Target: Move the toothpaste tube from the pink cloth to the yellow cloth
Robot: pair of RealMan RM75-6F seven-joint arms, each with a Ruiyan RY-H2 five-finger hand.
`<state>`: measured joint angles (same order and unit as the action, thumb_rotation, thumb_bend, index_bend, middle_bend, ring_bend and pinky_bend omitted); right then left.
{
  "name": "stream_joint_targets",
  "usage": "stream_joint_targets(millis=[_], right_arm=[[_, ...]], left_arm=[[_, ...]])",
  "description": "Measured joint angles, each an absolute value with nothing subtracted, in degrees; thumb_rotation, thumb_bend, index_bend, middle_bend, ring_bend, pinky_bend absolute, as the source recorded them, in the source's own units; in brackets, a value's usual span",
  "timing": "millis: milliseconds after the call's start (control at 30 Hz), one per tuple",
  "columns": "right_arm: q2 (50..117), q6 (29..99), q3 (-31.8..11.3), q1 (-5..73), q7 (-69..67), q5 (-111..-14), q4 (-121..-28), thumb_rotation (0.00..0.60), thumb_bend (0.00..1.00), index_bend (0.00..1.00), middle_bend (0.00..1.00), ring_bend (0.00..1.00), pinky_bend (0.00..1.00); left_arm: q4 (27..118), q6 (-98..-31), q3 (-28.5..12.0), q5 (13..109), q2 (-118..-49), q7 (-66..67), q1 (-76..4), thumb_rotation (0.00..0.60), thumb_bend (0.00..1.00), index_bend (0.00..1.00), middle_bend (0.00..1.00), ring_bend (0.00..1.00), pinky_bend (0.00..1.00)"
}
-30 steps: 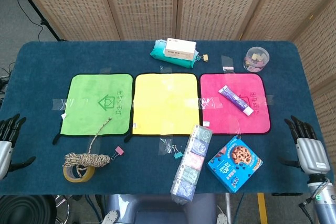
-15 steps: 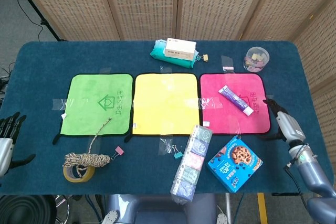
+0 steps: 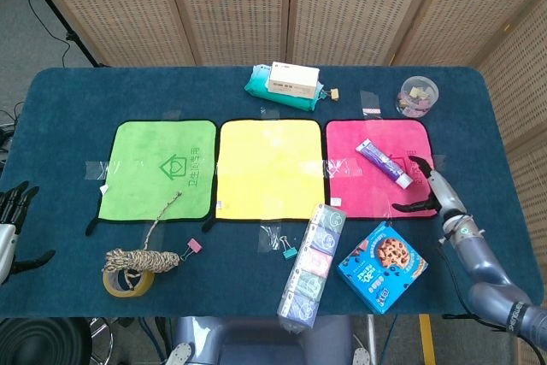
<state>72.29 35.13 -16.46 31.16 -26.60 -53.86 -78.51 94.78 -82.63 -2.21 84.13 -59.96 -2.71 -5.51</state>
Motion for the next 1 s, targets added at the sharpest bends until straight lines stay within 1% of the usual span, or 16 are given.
stream_joint_targets(millis=[233,567,1000], right_arm=[[75.3,32.4,-17.0,32.9,-27.1,-51.0,-76.5,0.600,0.00,0.00,0.00,0.00,0.00],[77.9,31.7,-17.7,34.0,-27.3,-50.5,-77.1,0.600,0.00,0.00,0.00,0.00,0.00],[81.5,30.8,-18.4,37.5,-24.7,-47.3,-75.4,0.600,0.00,0.00,0.00,0.00,0.00]], left_arm=[[94.8,-82.7,-2.2,84.1,-59.7,-3.4,-5.4,0.600,0.00,0.00,0.00,0.00,0.00],[94.8,-82.9,-2.1,84.5,-59.4,-4.3,-5.3,0.600,0.00,0.00,0.00,0.00,0.00],[94.7,-82.7,-2.1,84.4,-58.9,-5.9,-5.3,0.600,0.00,0.00,0.00,0.00,0.00]])
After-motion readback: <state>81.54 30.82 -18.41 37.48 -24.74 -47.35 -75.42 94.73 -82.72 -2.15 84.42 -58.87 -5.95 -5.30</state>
